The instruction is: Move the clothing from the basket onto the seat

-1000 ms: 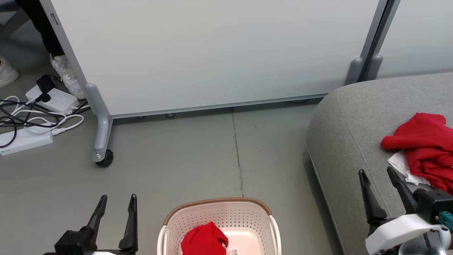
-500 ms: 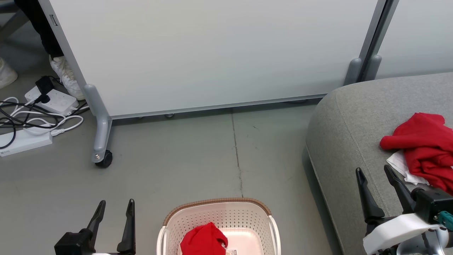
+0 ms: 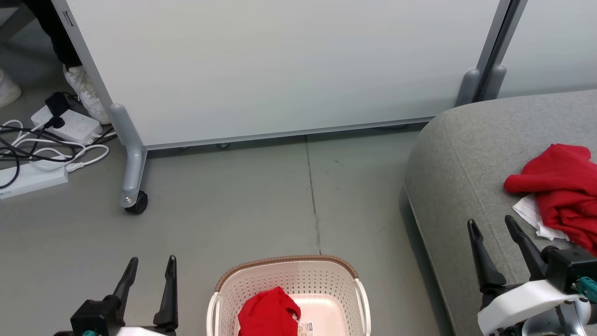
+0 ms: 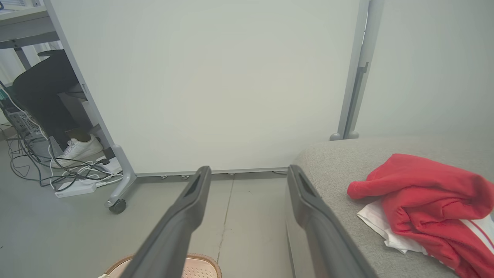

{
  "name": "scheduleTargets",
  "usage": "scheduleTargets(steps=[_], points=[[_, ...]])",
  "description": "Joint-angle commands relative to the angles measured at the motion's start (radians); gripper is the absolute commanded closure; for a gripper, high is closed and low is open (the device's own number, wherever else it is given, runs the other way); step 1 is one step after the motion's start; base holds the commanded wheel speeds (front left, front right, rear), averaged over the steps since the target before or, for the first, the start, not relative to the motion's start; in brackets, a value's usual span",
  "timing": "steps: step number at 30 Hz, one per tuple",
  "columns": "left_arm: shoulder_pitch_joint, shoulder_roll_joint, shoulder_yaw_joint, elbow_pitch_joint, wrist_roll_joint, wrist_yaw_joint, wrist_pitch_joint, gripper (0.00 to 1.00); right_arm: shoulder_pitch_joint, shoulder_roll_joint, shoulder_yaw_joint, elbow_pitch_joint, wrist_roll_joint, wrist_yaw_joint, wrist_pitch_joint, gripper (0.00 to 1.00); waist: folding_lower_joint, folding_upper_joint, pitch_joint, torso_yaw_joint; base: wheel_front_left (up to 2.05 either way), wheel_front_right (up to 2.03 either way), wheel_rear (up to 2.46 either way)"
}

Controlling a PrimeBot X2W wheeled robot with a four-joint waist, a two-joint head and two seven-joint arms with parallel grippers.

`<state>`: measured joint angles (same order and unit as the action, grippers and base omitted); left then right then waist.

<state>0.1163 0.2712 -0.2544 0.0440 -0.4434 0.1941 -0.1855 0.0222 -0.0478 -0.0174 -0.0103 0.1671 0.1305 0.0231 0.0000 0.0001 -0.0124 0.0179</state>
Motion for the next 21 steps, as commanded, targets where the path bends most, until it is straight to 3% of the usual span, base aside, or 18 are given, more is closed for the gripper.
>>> scheduleTargets(steps=[1, 6, 13, 21], points=[[-0.031, 0.008, 0.002, -0.008, 0.003, -0.003, -0.007, 0.00, -0.004, -0.005, 0.003, -0.006, 0.002, 0.001, 0.002, 0.00, 0.0000, -0.0001, 0.013, -0.001, 0.00, 0.00, 0.00], [-0.074, 0.007, -0.005, -0.018, 0.010, -0.010, -0.012, 0.00, -0.031, -0.005, 0.012, -0.032, 0.002, 0.001, 0.004, 0.00, 0.0000, -0.0001, 0.073, -0.015, 0.00, 0.00, 0.00], [-0.227, -0.008, -0.049, 0.030, 0.033, -0.067, -0.026, 0.00, -0.100, -0.005, 0.024, -0.078, -0.001, 0.001, -0.005, 0.00, 0.0000, -0.0001, 0.237, -0.061, 0.00, 0.00, 0.00], [-0.435, -0.019, -0.183, 0.212, 0.109, -0.184, -0.001, 0.00, -0.199, -0.005, 0.060, -0.121, 0.032, 0.001, -0.061, 0.00, 0.0000, -0.0001, 0.483, -0.160, 0.00, 0.00, 0.00]])
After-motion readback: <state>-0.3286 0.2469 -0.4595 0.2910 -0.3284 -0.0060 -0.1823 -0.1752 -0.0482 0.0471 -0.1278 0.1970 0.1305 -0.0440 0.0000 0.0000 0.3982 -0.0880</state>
